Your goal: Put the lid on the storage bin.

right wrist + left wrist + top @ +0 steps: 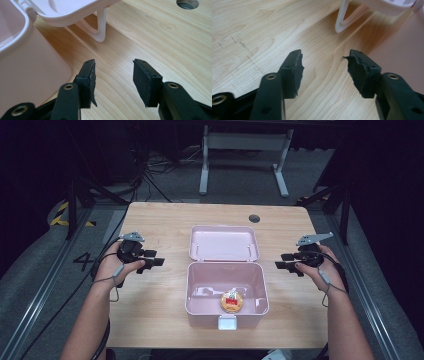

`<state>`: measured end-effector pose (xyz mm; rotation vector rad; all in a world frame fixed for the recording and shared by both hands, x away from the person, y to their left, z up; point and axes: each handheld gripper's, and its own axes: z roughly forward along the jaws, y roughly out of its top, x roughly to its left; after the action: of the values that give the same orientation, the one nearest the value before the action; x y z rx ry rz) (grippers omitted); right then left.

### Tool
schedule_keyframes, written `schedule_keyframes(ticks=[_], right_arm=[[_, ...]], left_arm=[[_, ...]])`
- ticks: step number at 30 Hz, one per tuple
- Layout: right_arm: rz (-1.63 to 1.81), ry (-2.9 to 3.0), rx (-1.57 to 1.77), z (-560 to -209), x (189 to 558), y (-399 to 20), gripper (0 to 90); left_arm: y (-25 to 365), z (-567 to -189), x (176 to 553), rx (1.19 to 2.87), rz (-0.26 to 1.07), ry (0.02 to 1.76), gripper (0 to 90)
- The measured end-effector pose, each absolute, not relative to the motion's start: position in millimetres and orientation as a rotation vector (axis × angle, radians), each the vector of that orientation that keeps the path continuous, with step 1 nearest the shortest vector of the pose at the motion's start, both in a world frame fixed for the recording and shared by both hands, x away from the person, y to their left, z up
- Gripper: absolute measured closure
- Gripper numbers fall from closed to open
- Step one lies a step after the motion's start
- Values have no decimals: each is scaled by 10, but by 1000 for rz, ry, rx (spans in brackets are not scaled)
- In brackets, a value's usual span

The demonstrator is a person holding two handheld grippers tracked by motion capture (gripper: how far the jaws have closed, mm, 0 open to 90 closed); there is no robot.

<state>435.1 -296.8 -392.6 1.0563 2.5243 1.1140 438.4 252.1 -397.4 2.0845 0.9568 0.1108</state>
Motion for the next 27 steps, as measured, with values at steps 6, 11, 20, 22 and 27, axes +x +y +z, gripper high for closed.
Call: schedule_keyframes(ticks=[6,11,20,22,27], right_arm=[[1113,2519,1074,-3939,4360,-2989,526],[1112,2514,1082,-3935,4355,-3004,514],[1105,2509,1095,-3951,4319,-3054,505],[1103,2508,1104,-3956,4310,-3071,503],[1102,2498,1114,-3964,4288,-3098,501]], left_arm=[[2501,-3882,4397,2007,120,956,426],[2428,-3817,4446,1988,108,939,414],[2226,-3656,4583,1987,111,912,396],[2179,-3639,4631,1989,111,903,393],[2084,-3643,4752,1988,117,886,365]])
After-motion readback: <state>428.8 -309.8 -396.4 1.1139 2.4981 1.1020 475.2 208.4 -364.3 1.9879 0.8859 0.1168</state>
